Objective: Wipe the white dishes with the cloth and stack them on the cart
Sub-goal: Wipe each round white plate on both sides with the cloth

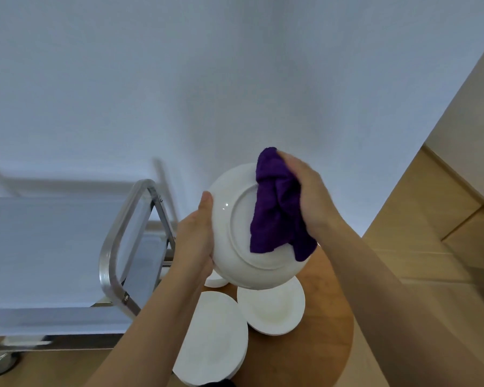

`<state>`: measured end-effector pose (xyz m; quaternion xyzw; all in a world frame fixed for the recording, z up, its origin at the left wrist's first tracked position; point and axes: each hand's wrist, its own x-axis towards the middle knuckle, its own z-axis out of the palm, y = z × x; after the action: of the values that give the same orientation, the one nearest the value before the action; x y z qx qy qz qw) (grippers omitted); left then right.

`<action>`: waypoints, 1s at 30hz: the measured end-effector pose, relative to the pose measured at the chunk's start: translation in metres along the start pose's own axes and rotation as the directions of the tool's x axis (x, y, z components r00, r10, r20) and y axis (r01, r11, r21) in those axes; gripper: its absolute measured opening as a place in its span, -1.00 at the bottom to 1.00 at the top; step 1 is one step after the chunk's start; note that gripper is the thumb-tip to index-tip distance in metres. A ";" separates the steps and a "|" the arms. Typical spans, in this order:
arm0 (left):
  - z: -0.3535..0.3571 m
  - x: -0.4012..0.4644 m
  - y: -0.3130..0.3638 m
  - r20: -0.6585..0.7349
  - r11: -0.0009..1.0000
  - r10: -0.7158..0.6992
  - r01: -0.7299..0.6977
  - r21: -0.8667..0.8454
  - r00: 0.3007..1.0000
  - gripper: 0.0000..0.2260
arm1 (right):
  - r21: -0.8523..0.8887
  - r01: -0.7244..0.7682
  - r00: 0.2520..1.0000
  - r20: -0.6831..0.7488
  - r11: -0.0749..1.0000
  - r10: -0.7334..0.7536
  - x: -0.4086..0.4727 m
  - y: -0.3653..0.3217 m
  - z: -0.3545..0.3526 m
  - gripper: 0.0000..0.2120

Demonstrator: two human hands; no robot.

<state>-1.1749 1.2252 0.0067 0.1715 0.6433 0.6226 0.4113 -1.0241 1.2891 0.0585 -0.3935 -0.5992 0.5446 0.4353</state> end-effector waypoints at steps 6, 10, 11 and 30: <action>-0.006 -0.002 0.006 0.049 0.982 0.147 -0.152 0.111 0.988 -0.56 | -0.561 0.468 0.875 0.405 0.683 -0.266 0.004 0.005 -0.018 -0.23; -0.009 0.000 0.012 0.051 0.989 0.142 -0.143 0.028 0.989 -0.58 | -0.491 0.420 0.904 0.299 0.763 -0.305 0.009 0.003 -0.031 -0.16; -0.009 -0.001 0.013 0.041 0.988 0.154 -0.155 0.011 0.987 -0.58 | -0.486 0.404 0.914 0.249 0.775 -0.320 0.010 0.005 -0.029 -0.15; -0.044 0.020 0.025 0.642 0.990 0.010 0.084 -0.116 0.767 -0.46 | 0.114 -0.025 0.991 0.137 0.993 0.010 0.008 0.028 -0.035 -0.57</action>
<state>-1.2270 1.2151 0.0191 0.3319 0.4230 0.5615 0.6289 -0.9940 1.3103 0.0321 -0.3349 -0.5915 0.6077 0.4107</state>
